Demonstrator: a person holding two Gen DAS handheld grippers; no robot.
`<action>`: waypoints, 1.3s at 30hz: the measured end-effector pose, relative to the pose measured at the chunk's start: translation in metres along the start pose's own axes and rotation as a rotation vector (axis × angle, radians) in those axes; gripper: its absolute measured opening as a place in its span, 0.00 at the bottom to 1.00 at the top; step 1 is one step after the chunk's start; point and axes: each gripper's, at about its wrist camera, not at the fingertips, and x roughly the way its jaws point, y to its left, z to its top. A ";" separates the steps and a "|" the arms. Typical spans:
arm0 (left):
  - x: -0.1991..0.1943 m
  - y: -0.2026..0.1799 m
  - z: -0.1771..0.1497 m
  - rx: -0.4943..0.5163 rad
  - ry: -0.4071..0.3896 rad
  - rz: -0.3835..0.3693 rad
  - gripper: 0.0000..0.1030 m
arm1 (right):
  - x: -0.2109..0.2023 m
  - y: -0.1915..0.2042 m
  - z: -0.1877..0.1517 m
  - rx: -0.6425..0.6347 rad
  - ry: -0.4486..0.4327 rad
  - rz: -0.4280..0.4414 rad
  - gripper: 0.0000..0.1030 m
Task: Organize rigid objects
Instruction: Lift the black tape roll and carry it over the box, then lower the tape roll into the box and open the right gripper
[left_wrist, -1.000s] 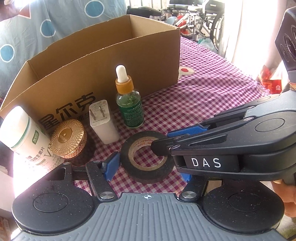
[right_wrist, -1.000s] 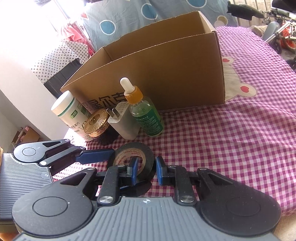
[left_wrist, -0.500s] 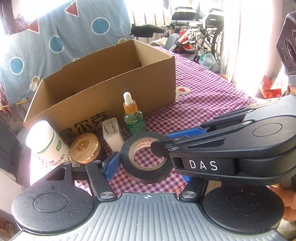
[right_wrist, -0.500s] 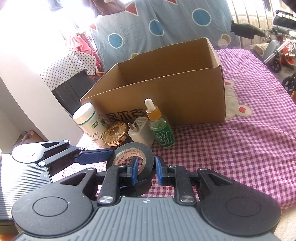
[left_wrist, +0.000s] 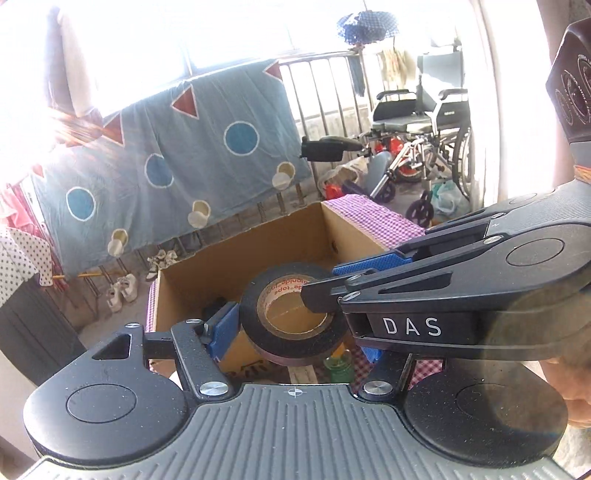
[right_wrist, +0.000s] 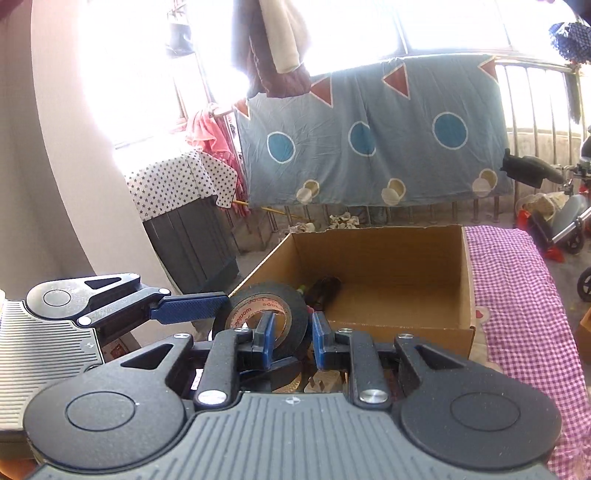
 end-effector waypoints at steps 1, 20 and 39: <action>0.002 0.004 0.006 0.000 -0.006 0.009 0.64 | 0.003 -0.001 0.008 -0.011 -0.004 0.007 0.23; 0.227 0.099 0.044 -0.144 0.534 -0.203 0.64 | 0.257 -0.118 0.089 0.178 0.575 0.117 0.23; 0.288 0.117 0.026 -0.111 0.646 -0.116 0.69 | 0.377 -0.150 0.064 0.251 0.730 0.127 0.25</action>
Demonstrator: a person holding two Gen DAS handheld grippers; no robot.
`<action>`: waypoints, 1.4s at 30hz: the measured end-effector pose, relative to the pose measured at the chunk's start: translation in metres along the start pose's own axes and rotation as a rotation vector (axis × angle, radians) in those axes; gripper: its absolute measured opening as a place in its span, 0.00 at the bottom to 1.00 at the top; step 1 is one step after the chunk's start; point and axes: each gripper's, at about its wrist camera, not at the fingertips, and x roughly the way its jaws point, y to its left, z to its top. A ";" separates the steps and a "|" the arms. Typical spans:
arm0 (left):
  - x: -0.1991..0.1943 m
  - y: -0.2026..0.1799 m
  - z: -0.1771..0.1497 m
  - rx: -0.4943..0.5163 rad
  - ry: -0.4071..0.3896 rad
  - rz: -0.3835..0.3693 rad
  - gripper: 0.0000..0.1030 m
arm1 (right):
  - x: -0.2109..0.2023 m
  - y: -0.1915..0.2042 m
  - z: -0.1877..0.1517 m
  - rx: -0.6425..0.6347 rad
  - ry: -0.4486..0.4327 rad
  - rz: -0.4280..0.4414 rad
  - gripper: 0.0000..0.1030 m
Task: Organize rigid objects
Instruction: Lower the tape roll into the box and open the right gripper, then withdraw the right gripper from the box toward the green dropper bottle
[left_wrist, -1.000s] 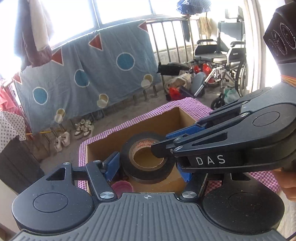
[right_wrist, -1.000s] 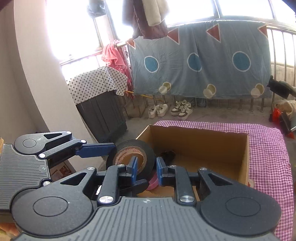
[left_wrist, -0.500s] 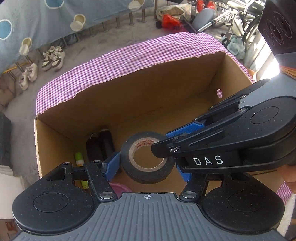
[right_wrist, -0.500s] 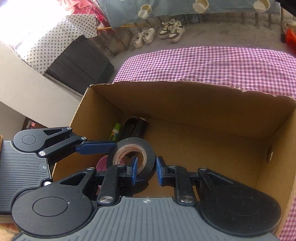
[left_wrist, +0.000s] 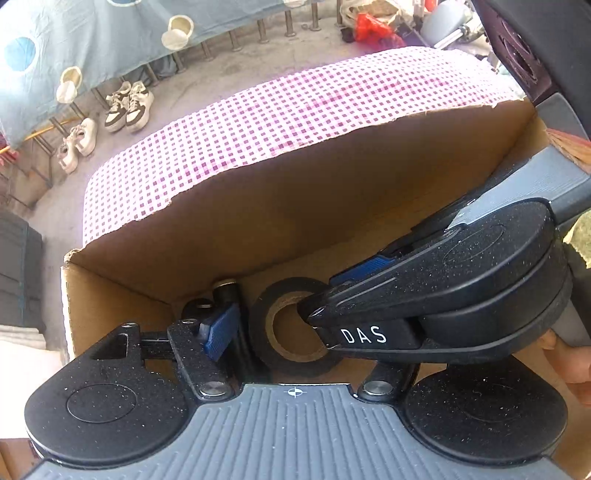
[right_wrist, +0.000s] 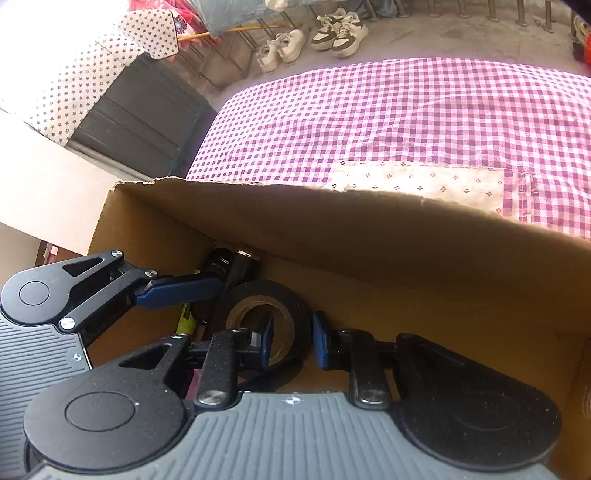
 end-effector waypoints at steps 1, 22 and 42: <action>-0.005 -0.001 -0.001 0.006 -0.016 0.006 0.70 | -0.003 0.000 0.000 0.008 -0.005 0.002 0.25; -0.170 0.006 -0.069 -0.105 -0.359 -0.049 0.79 | -0.176 0.051 -0.067 -0.014 -0.267 0.072 0.44; -0.152 0.059 -0.225 -0.403 -0.482 0.034 0.97 | 0.002 0.042 -0.007 0.337 0.051 0.050 0.67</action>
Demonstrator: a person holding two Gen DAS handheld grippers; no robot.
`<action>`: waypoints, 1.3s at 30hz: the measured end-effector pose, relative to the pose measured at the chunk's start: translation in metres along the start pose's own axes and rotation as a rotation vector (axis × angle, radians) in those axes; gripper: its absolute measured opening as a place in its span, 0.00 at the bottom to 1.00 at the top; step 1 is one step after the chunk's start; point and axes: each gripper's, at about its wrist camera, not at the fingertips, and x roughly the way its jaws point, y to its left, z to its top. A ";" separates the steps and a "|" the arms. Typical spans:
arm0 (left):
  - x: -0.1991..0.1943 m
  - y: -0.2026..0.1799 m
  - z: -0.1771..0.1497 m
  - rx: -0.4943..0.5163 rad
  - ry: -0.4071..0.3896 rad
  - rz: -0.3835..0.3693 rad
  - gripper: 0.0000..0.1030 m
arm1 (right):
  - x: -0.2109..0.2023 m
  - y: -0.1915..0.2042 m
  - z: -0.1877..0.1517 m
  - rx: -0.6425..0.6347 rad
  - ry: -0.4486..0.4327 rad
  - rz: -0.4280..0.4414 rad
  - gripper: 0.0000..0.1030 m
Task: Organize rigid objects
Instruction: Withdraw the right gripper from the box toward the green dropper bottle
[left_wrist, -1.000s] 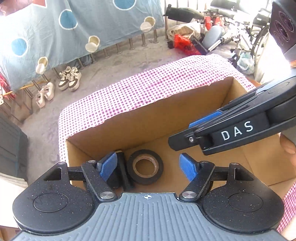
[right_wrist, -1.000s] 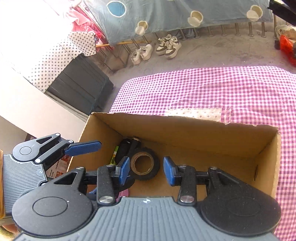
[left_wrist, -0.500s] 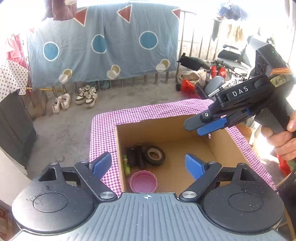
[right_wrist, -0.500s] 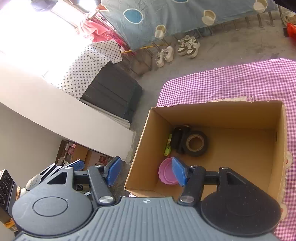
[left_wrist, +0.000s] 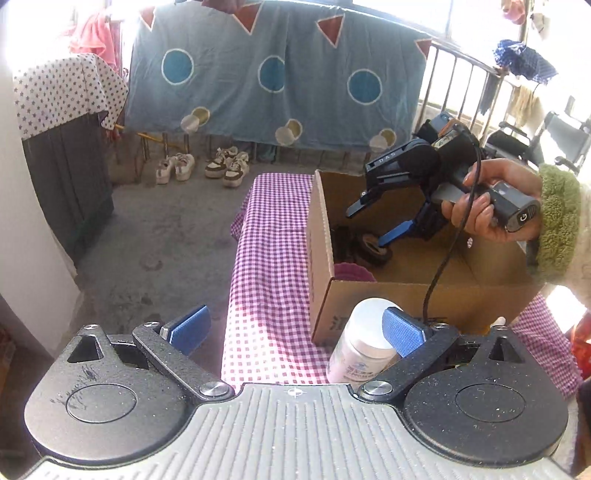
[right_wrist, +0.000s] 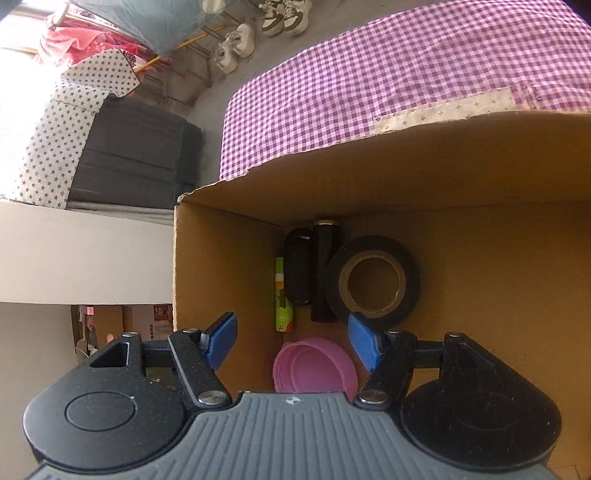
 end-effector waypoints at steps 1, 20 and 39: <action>-0.002 0.003 -0.001 0.004 -0.010 0.011 0.97 | 0.006 -0.003 0.003 0.010 0.003 -0.009 0.67; -0.029 -0.007 -0.014 0.028 -0.117 0.007 0.98 | -0.065 0.000 -0.040 -0.072 -0.107 0.151 0.67; -0.026 -0.098 -0.049 0.176 0.033 -0.266 0.99 | -0.237 -0.062 -0.339 -0.357 -0.774 0.049 1.00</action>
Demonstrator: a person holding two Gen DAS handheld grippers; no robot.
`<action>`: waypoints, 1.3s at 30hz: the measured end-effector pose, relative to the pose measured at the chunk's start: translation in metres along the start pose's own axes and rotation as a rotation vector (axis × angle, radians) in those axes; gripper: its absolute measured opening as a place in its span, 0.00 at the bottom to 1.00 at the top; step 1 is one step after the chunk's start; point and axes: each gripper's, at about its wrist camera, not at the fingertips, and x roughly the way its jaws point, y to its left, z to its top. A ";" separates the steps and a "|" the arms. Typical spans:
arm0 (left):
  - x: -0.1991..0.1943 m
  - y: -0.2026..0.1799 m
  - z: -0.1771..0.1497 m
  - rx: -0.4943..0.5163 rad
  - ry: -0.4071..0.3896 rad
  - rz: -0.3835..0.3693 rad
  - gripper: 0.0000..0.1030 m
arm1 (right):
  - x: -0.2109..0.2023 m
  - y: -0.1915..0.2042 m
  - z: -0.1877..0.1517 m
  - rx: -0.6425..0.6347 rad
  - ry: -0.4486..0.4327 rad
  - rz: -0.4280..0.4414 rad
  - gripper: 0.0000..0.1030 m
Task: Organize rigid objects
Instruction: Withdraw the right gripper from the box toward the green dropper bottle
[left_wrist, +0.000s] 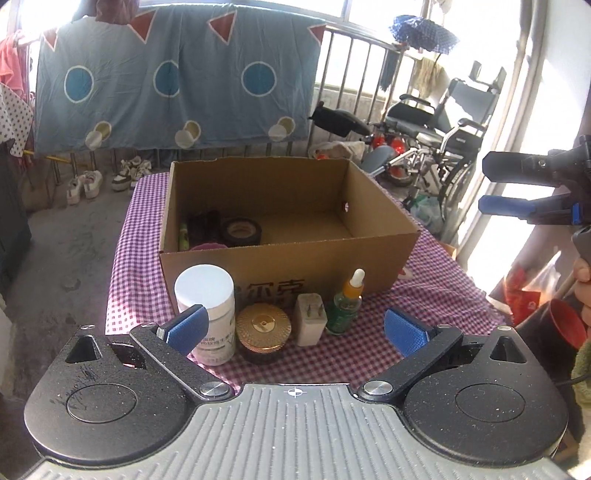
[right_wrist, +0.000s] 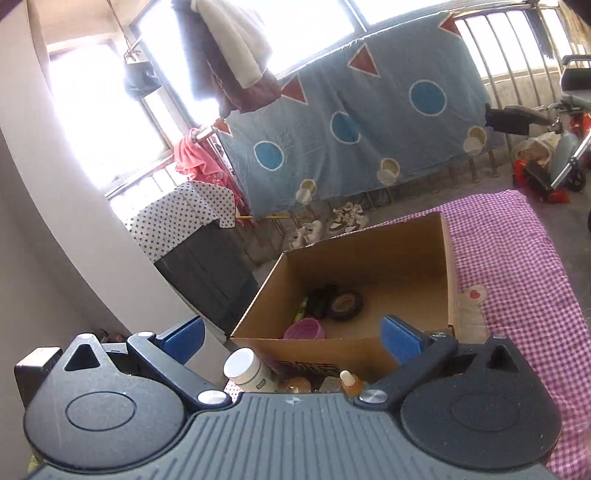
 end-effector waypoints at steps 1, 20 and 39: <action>0.004 -0.006 -0.002 0.003 0.012 -0.008 0.99 | -0.001 -0.005 -0.012 0.004 -0.012 -0.066 1.00; 0.046 -0.037 -0.026 0.018 0.065 -0.113 0.99 | 0.012 -0.022 -0.070 -0.216 -0.084 -0.422 1.00; 0.093 -0.071 -0.027 0.276 -0.074 0.004 0.74 | 0.087 -0.021 -0.068 -0.188 0.036 -0.136 0.70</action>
